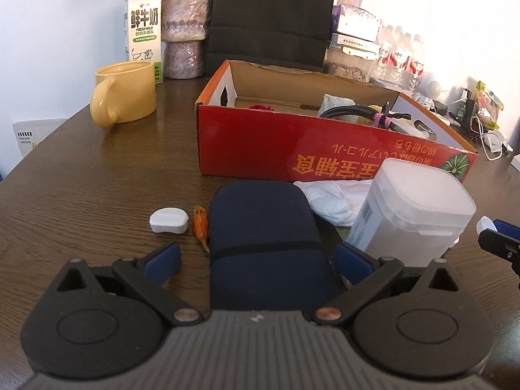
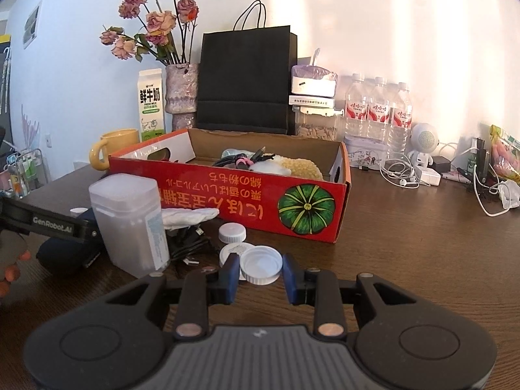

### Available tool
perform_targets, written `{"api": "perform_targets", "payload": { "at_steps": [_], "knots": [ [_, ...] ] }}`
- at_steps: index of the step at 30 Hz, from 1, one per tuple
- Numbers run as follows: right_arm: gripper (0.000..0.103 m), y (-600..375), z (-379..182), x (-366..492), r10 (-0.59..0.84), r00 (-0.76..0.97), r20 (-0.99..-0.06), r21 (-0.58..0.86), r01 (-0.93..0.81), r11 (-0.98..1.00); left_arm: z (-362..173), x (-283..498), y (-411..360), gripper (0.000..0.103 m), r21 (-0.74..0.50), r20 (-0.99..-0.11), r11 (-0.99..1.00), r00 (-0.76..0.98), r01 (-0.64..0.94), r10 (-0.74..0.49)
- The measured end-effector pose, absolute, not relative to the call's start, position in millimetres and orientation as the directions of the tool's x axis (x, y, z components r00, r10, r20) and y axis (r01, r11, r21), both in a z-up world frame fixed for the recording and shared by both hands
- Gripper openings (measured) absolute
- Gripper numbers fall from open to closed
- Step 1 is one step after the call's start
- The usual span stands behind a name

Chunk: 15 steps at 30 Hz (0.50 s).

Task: Organize objects
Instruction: 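Grasp the navy blue case with the left tool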

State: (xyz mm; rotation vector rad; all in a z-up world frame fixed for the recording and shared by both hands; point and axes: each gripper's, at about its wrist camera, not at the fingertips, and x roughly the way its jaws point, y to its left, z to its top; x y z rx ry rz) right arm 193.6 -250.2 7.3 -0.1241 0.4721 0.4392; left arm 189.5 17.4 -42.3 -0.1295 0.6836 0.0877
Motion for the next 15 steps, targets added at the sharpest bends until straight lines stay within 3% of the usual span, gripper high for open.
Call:
{"api": "perform_targets", "payload": {
  "at_steps": [7,9,15],
  "knots": [
    [0.027,-250.1,7.6,193.3,0.381,0.8,-0.464,-0.015,-0.437,0.899,-42.7,186.9,12.5,0.09,-0.074,-0.619,0.99,0.784,-0.122,0.051],
    [0.027,-250.1,7.6,193.1,0.381,0.8,-0.464,-0.015,-0.437,0.899,-42.2,185.5,11.8,0.077,-0.078,-0.608,0.991,0.792,-0.112,0.042],
    [0.027,-250.2,7.9,193.5,0.38,0.801,-0.463,-0.015,-0.436,0.9,-39.2,179.9,14.4,0.068,-0.094,-0.588,0.99,0.808,-0.101,0.027]
  ]
}}
